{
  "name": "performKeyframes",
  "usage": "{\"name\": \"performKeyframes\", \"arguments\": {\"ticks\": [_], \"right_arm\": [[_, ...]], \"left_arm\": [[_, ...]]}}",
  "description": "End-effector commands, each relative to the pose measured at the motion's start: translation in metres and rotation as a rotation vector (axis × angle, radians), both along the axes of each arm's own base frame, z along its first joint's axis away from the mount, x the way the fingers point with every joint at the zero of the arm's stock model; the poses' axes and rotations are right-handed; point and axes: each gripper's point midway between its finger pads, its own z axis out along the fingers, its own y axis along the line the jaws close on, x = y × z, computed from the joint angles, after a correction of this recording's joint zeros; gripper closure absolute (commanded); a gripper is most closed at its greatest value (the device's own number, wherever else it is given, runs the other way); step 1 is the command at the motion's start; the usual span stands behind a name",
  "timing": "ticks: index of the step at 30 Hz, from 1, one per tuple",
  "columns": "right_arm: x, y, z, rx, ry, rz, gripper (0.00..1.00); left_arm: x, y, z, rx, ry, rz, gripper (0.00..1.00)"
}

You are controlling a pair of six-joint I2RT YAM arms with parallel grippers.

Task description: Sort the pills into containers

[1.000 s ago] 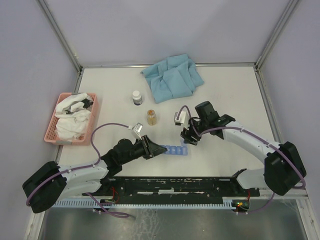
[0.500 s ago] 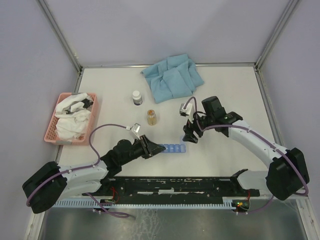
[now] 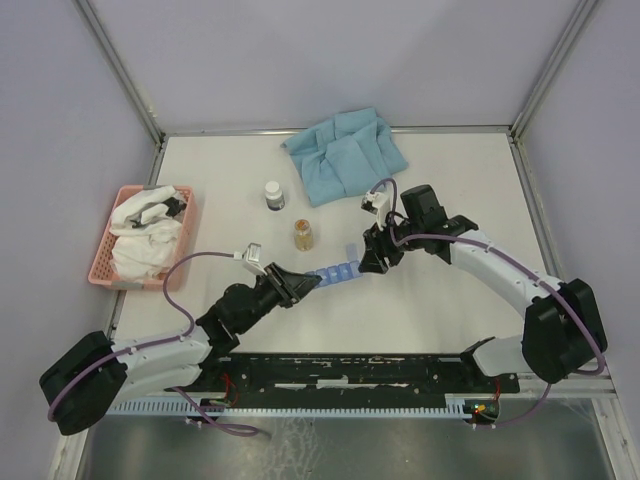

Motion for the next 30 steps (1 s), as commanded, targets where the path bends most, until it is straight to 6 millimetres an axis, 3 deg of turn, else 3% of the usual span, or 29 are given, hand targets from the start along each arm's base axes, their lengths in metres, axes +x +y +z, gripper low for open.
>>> {"name": "performKeyframes", "arguments": {"ticks": [1, 16, 30], "right_arm": [[0.015, 0.005, 0.005, 0.022, -0.005, -0.065, 0.43], [0.02, 0.012, -0.009, 0.042, 0.096, -0.141, 0.71], [0.02, 0.015, -0.019, 0.031, 0.141, -0.17, 0.77]], "left_arm": [[0.012, 0.005, 0.027, -0.098, -0.048, 0.071, 0.97], [0.014, -0.004, 0.035, -0.124, -0.047, 0.05, 0.97], [0.019, -0.003, 0.035, -0.132, -0.039, 0.075, 0.97]]}}
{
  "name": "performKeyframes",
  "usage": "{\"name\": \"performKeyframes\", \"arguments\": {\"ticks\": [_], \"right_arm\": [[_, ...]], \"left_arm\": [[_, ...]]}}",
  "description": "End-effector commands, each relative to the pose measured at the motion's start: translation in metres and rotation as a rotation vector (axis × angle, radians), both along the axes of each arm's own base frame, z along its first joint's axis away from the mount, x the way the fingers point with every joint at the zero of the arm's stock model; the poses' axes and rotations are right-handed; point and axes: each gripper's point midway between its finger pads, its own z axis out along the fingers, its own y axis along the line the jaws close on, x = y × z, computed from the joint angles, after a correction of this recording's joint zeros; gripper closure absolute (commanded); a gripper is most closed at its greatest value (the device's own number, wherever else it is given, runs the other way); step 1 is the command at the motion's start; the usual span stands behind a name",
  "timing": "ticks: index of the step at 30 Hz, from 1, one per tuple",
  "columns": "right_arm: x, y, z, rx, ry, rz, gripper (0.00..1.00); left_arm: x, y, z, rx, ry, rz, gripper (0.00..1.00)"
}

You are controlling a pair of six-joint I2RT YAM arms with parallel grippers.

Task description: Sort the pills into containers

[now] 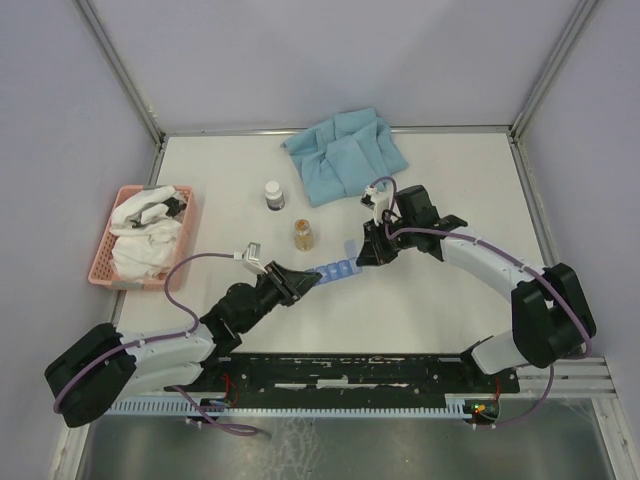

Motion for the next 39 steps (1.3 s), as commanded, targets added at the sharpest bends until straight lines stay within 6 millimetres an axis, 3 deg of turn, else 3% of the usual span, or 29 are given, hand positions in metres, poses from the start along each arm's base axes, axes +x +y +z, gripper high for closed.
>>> {"name": "performKeyframes", "arguments": {"ticks": [1, 5, 13, 20, 27, 28, 33, 39], "right_arm": [[0.007, 0.005, -0.001, 0.007, -0.011, -0.012, 0.79], [0.008, 0.005, -0.004, -0.001, -0.003, -0.017, 0.89], [0.013, 0.001, -0.006, -0.027, -0.019, -0.051, 0.99], [0.019, -0.003, 0.0, -0.037, -0.067, -0.078, 0.99], [0.029, -0.019, -0.006, -0.141, -0.137, -0.068, 0.99], [0.033, -0.024, -0.008, -0.176, -0.159, -0.069, 0.99], [0.053, -0.057, -0.021, -0.345, -0.242, -0.151, 0.99], [0.068, -0.073, -0.033, -0.402, -0.167, -0.344, 1.0]], "left_arm": [[0.01, -0.004, 0.034, -0.105, -0.047, 0.031, 0.97], [0.009, -0.005, 0.033, -0.103, -0.043, 0.025, 0.94], [0.009, -0.005, 0.028, -0.09, -0.028, 0.025, 0.62], [0.007, -0.004, 0.017, -0.074, 0.003, 0.025, 0.35], [0.004, 0.004, 0.009, -0.019, -0.001, 0.036, 0.29], [0.004, 0.009, 0.0, 0.031, 0.007, 0.05, 0.28], [0.008, 0.036, 0.0, 0.201, -0.029, 0.127, 0.24], [0.008, 0.07, 0.007, 0.299, -0.069, 0.229, 0.24]]}}
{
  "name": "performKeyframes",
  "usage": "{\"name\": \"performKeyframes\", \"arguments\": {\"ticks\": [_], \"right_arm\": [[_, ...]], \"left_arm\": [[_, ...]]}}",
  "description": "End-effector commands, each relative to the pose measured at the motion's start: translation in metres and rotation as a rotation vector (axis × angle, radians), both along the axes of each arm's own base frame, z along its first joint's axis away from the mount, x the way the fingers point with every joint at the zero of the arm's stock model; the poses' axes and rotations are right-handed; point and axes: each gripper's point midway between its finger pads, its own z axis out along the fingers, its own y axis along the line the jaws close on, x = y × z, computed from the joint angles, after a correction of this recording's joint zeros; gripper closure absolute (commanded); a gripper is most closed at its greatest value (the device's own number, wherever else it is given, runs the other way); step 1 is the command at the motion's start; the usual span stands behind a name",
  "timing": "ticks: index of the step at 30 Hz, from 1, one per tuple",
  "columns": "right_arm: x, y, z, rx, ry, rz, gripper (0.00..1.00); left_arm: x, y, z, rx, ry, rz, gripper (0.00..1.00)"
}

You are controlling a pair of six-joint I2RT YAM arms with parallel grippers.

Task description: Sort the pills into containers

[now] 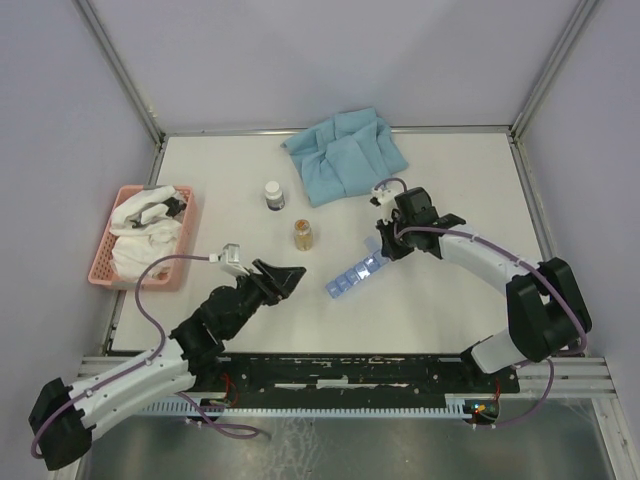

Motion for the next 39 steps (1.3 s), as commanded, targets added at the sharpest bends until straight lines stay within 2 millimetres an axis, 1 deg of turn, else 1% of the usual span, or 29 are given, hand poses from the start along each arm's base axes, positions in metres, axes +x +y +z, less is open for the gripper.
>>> {"name": "performKeyframes", "arguments": {"ticks": [1, 7, 15, 17, 19, 22, 23, 25, 28, 30, 34, 37, 39], "right_arm": [[0.026, -0.015, 0.005, -0.038, -0.03, -0.187, 1.0], [0.027, -0.025, -0.008, -0.015, 0.062, -0.336, 1.0], [0.021, -0.021, -0.02, 0.045, 0.165, -0.411, 0.97], [0.019, -0.02, -0.026, 0.051, 0.199, -0.413, 0.94], [0.018, -0.019, -0.029, 0.056, 0.215, -0.409, 0.87], [0.018, -0.016, -0.029, 0.072, 0.231, -0.394, 0.79], [0.018, -0.016, -0.027, 0.078, 0.23, -0.387, 0.77], [0.02, -0.014, -0.019, 0.091, 0.211, -0.368, 0.7], [0.024, -0.013, -0.002, 0.111, 0.156, -0.339, 0.58], [0.026, -0.014, 0.01, 0.123, 0.117, -0.319, 0.55], [0.028, -0.011, 0.039, 0.154, 0.027, -0.232, 0.54], [0.018, 0.001, 0.066, 0.204, -0.041, -0.062, 0.51], [-0.002, 0.015, 0.086, 0.262, -0.069, 0.137, 0.49]], "left_arm": [[0.006, 0.031, -0.009, 0.173, -0.022, 0.105, 0.23], [0.007, 0.036, -0.012, 0.229, -0.024, 0.111, 0.24], [0.02, 0.04, 0.002, 0.344, -0.06, 0.15, 0.25], [0.025, 0.039, 0.005, 0.37, -0.07, 0.153, 0.24], [0.032, 0.039, 0.004, 0.401, -0.065, 0.156, 0.23], [0.044, 0.04, 0.006, 0.406, -0.062, 0.143, 0.23], [0.051, 0.043, 0.009, 0.396, -0.063, 0.151, 0.23], [0.059, 0.047, 0.011, 0.393, -0.066, 0.149, 0.22], [0.07, 0.052, 0.017, 0.434, -0.083, 0.157, 0.22], [0.078, 0.053, 0.021, 0.47, -0.097, 0.154, 0.22], [0.096, 0.06, 0.025, 0.545, -0.103, 0.169, 0.16], [0.115, 0.065, 0.022, 0.612, -0.094, 0.187, 0.12], [0.13, 0.07, 0.018, 0.666, -0.071, 0.192, 0.1]]}}
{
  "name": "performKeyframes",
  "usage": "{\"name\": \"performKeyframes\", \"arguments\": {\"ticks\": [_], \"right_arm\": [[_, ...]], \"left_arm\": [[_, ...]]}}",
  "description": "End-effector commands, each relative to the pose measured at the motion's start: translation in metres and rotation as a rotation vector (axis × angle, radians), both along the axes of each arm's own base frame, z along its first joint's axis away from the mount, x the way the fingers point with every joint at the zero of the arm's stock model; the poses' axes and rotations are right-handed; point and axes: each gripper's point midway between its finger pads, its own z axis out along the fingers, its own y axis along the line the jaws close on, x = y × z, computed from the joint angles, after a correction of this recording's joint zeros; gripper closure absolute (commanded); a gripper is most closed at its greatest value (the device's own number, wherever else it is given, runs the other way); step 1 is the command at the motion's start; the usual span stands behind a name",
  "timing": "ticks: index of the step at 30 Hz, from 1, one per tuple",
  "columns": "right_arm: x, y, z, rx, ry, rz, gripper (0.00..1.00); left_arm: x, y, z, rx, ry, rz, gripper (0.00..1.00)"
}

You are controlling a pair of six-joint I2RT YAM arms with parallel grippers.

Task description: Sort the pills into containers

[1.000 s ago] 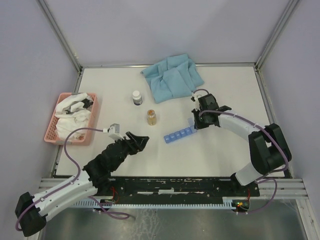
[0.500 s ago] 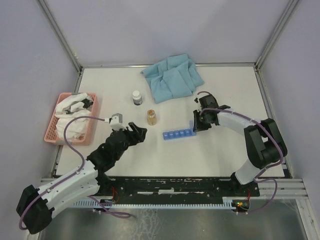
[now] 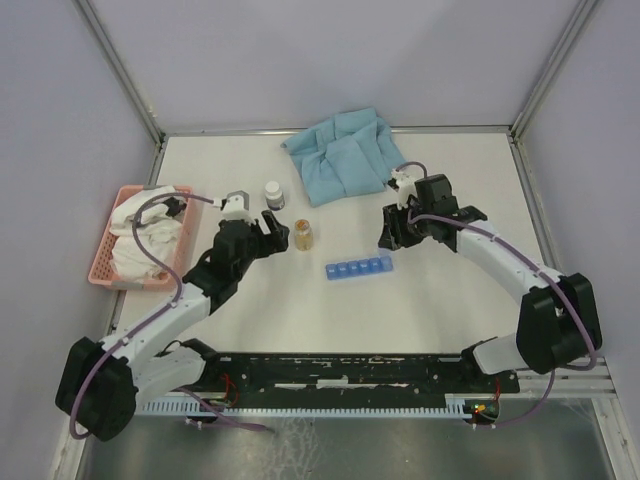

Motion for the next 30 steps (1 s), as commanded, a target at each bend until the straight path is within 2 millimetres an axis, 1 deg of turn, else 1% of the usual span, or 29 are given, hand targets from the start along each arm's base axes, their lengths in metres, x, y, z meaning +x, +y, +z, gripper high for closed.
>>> {"name": "performKeyframes", "arguments": {"ticks": [1, 3, 4, 5, 6, 7, 10, 11, 12, 14, 15, 17, 18, 19, 20, 21, 23, 26, 28, 30], "right_arm": [[-0.025, 0.034, 0.068, 0.161, -0.196, 0.401, 0.47], [-0.049, 0.045, 0.087, 0.247, -0.234, 0.568, 0.45], [-0.055, 0.048, 0.096, 0.272, -0.255, 0.612, 0.43], [-0.058, 0.05, 0.105, 0.289, -0.277, 0.632, 0.41], [-0.058, 0.051, 0.113, 0.296, -0.299, 0.642, 0.39], [-0.061, 0.054, 0.124, 0.318, -0.322, 0.673, 0.37], [-0.074, 0.065, 0.16, 0.394, -0.403, 0.811, 0.32], [-0.078, 0.067, 0.172, 0.41, -0.442, 0.863, 0.29], [-0.081, 0.068, 0.177, 0.418, -0.457, 0.883, 0.27], [-0.081, 0.07, 0.177, 0.423, -0.469, 0.886, 0.27], [-0.08, 0.07, 0.171, 0.427, -0.469, 0.883, 0.26], [-0.082, 0.063, 0.153, 0.373, -0.472, 0.884, 0.25], [-0.082, 0.061, 0.146, 0.361, -0.468, 0.882, 0.24], [-0.084, 0.061, 0.141, 0.376, -0.453, 0.877, 0.24], [-0.085, 0.063, 0.142, 0.394, -0.448, 0.879, 0.24], [-0.085, 0.064, 0.143, 0.406, -0.445, 0.883, 0.24], [-0.082, 0.064, 0.139, 0.399, -0.419, 0.875, 0.25], [-0.076, 0.062, 0.129, 0.358, -0.361, 0.863, 0.25], [-0.075, 0.061, 0.126, 0.347, -0.335, 0.867, 0.26], [-0.074, 0.061, 0.123, 0.344, -0.316, 0.864, 0.26]], "left_arm": [[0.038, 0.006, 0.02, 0.122, -0.051, -0.011, 0.09], [0.055, 0.012, 0.018, 0.172, -0.022, -0.002, 0.09], [0.064, 0.016, 0.019, 0.195, -0.012, 0.006, 0.09], [0.075, 0.022, 0.019, 0.22, 0.005, 0.017, 0.09], [0.083, 0.022, 0.02, 0.232, 0.016, 0.022, 0.09], [0.096, 0.026, 0.027, 0.242, 0.013, 0.036, 0.09], [0.129, 0.025, 0.033, 0.272, 0.024, 0.053, 0.09], [0.139, 0.022, 0.023, 0.295, 0.061, 0.047, 0.1], [0.149, 0.02, 0.024, 0.312, 0.075, 0.041, 0.11], [0.166, 0.015, 0.017, 0.362, 0.128, 0.022, 0.16], [0.178, 0.012, 0.024, 0.385, 0.135, 0.012, 0.18], [0.191, 0.011, 0.016, 0.442, 0.2, 0.004, 0.26], [0.196, 0.013, 0.009, 0.475, 0.24, 0.001, 0.29], [0.201, 0.014, 0.004, 0.506, 0.268, 0.0, 0.31], [0.205, 0.017, -0.005, 0.538, 0.302, 0.004, 0.33], [0.207, 0.02, -0.009, 0.568, 0.326, 0.012, 0.33], [0.213, 0.022, -0.01, 0.601, 0.339, 0.017, 0.33], [0.218, 0.025, -0.011, 0.633, 0.356, 0.019, 0.33], [0.218, 0.025, -0.014, 0.646, 0.371, 0.012, 0.33], [0.217, 0.024, -0.021, 0.652, 0.392, -0.008, 0.36]]}}
